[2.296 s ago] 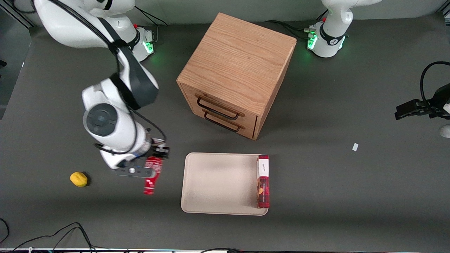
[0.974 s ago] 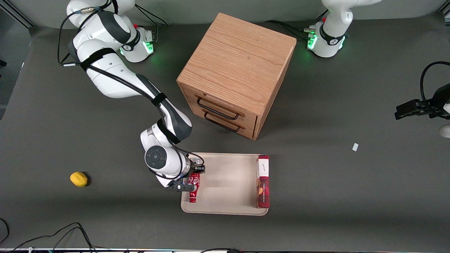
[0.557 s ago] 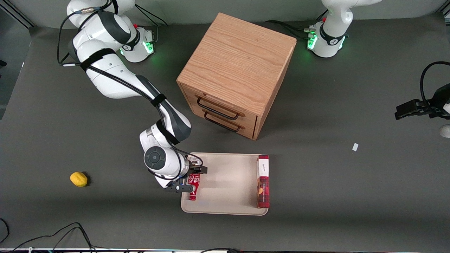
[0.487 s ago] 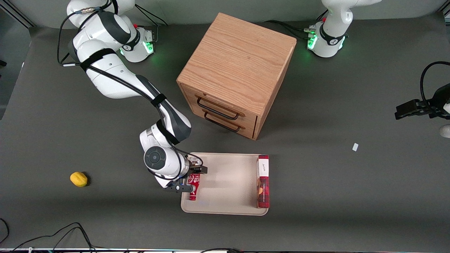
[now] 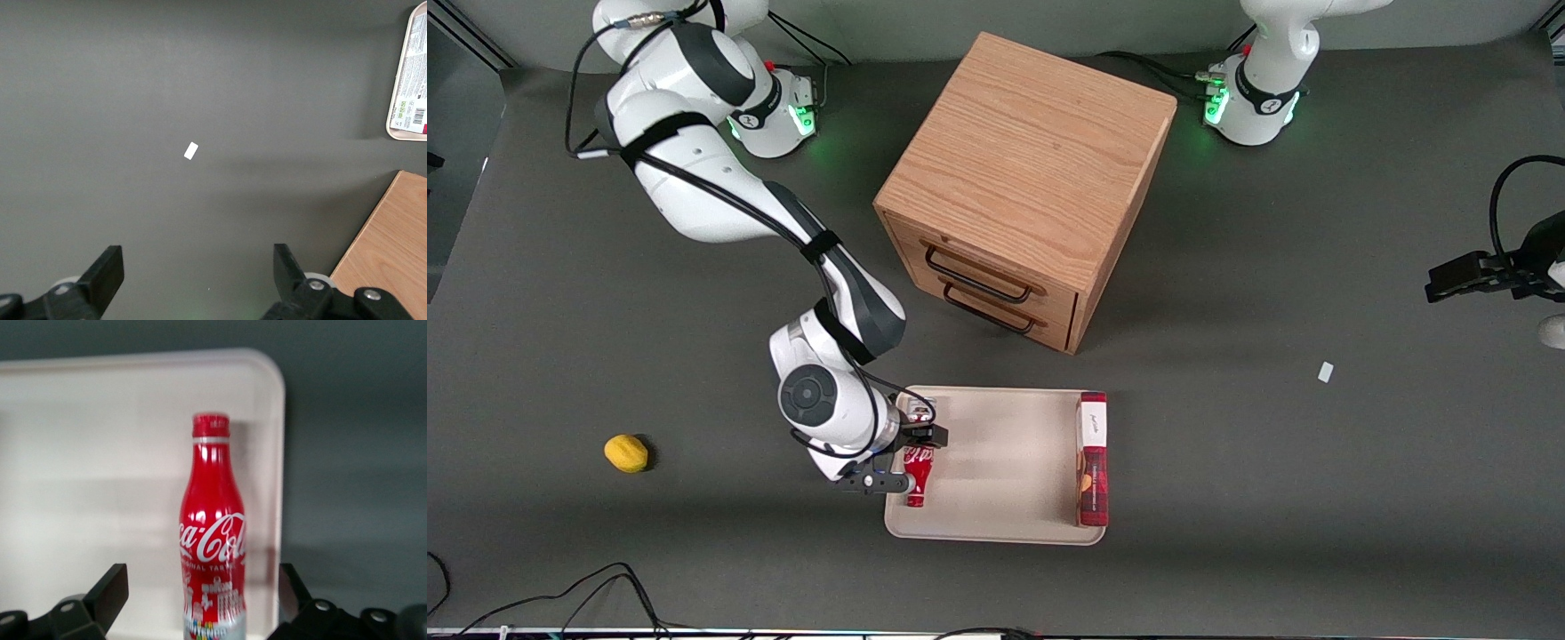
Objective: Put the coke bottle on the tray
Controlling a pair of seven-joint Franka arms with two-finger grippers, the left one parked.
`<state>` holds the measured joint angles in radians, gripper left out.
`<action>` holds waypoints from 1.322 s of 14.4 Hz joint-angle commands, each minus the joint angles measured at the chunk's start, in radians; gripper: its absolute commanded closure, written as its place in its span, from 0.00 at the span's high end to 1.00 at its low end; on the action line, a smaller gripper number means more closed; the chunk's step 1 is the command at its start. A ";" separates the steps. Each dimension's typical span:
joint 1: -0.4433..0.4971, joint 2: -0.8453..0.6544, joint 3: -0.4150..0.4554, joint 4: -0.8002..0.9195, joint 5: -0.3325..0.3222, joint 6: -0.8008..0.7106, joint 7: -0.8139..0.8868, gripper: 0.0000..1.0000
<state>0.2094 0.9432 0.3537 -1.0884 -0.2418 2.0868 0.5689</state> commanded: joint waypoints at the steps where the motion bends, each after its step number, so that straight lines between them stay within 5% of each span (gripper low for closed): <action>1: -0.036 -0.226 0.001 -0.042 -0.027 -0.189 -0.006 1.00; 5: -0.102 -0.450 -0.024 -0.039 0.071 -0.486 -0.012 1.00; 9: -0.104 -0.668 -0.151 -0.098 0.141 -0.744 -0.116 1.00; 13: -0.102 -0.952 -0.300 -0.374 0.257 -0.754 -0.191 1.00; 19: -0.091 -1.133 -0.325 -0.576 0.263 -0.717 -0.193 1.00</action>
<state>0.1080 -0.1452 0.0331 -1.5996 0.0000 1.3342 0.3877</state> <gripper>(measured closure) 0.000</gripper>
